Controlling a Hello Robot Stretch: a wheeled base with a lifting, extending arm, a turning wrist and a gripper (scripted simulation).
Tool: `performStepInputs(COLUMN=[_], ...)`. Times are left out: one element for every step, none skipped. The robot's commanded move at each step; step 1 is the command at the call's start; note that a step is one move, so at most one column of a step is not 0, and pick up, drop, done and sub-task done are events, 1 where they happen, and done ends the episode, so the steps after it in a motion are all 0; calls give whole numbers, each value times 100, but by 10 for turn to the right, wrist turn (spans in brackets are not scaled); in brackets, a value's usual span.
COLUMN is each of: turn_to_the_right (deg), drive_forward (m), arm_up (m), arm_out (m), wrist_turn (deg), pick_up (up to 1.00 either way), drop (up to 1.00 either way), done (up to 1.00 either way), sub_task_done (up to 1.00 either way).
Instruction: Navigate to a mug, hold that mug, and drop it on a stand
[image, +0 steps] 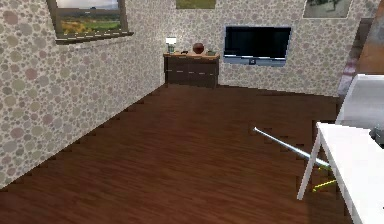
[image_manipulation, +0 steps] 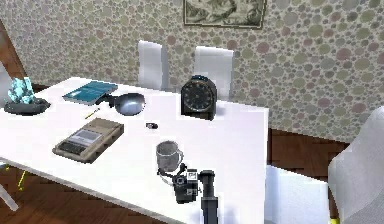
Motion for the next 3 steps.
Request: performStepInputs(turn_to_the_right=[0,0,0], drive_forward=[0,0,0], arm_up=[10,26,0], arm_out=[0,0,0], wrist_turn=[0,0,-450], pick_up=[0,0,0], drop=[0,0,0], done=[0,0,0], sub_task_done=[0,0,0])
